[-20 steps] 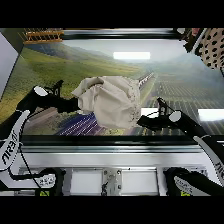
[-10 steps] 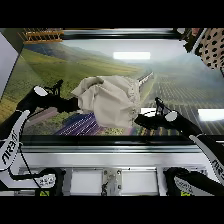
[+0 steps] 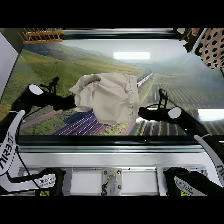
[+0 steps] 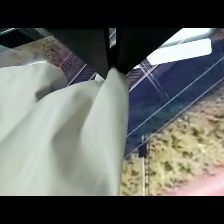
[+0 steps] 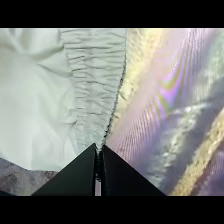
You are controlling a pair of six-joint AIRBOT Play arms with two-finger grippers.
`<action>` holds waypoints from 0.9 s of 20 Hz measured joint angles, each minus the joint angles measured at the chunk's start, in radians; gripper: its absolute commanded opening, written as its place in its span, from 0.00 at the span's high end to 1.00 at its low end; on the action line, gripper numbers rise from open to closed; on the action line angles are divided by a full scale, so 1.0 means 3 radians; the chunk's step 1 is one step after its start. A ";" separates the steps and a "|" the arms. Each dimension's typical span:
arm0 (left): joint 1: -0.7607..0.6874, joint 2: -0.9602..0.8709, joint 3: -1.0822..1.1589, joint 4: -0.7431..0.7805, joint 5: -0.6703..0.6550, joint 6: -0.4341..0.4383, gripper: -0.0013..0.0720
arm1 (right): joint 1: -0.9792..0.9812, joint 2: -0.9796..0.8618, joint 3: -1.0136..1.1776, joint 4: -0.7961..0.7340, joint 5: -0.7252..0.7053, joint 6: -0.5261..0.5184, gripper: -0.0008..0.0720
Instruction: Fold the clothes and pants, and hang the long-sleeved shirts on hangers.
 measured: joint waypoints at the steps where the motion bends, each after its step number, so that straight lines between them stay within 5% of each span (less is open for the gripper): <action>1: 0.0071 0.0104 0.0111 0.0061 -0.0067 0.0009 0.98 | -0.0058 0.0140 0.0172 -0.0220 0.0186 0.0000 0.97; 5: 0.0315 0.0547 0.0600 0.0179 -0.0362 0.0009 0.98 | -0.0238 0.0735 0.0726 -0.0923 0.0958 0.0003 0.97; 10: 0.0357 0.0895 0.0823 0.0229 -0.0554 0.0009 0.98 | -0.0273 0.1199 0.0905 -0.1208 0.1625 0.0153 0.97; 16: 0.0050 0.0322 0.0888 0.0253 -0.0273 0.0047 0.98 | -0.0276 0.1249 0.0760 -0.1277 0.1878 0.0394 0.97; 17: -0.0019 0.0132 0.1029 0.0254 -0.0203 0.0048 0.82 | -0.0276 0.1236 0.0732 -0.1279 0.1890 0.0432 0.97; 18: -0.0079 -0.0048 0.1184 0.0254 -0.0139 0.0047 0.26 | -0.0276 0.1225 0.0712 -0.1284 0.1897 0.0458 0.97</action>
